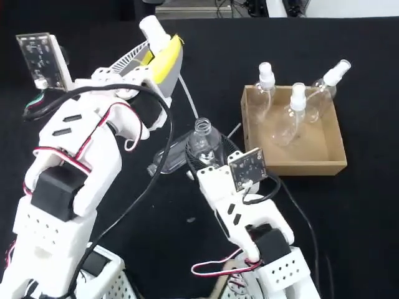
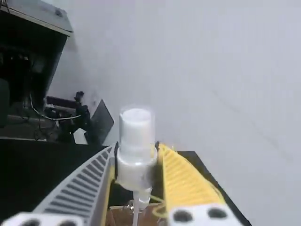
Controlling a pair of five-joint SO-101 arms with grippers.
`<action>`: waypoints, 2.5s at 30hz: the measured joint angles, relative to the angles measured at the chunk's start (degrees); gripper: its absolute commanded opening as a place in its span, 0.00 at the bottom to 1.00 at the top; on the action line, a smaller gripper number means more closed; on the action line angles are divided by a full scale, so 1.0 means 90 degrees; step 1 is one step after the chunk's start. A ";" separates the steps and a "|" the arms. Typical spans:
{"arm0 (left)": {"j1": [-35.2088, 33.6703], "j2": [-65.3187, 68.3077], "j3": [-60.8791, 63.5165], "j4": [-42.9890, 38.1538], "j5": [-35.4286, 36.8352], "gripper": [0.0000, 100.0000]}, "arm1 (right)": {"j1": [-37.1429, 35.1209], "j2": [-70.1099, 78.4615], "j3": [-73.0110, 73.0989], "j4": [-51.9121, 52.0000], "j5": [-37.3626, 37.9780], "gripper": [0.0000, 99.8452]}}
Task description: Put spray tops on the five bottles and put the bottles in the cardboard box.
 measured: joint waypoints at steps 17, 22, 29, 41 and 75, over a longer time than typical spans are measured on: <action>0.0440 -0.0020 0.0518 -0.0059 -0.0400 0.03 | 0.0000 0.0000 0.0000 0.0000 0.0000 0.01; 0.0459 -0.0020 0.1231 -0.0527 -0.0400 0.03 | 0.0000 0.0000 0.0000 0.0000 0.0000 0.01; 0.0469 -0.0098 0.2120 -0.0625 -0.0361 0.10 | 0.0000 0.0000 0.0010 0.0000 0.0000 0.01; 0.0684 -0.1358 0.2784 -0.0049 -0.0391 0.29 | 0.0000 0.0000 0.0010 0.0000 -0.0010 0.01; -0.2051 -0.1963 0.5792 -0.0137 -0.0801 0.29 | 0.5451 -0.0107 -0.3927 0.3389 0.1221 0.01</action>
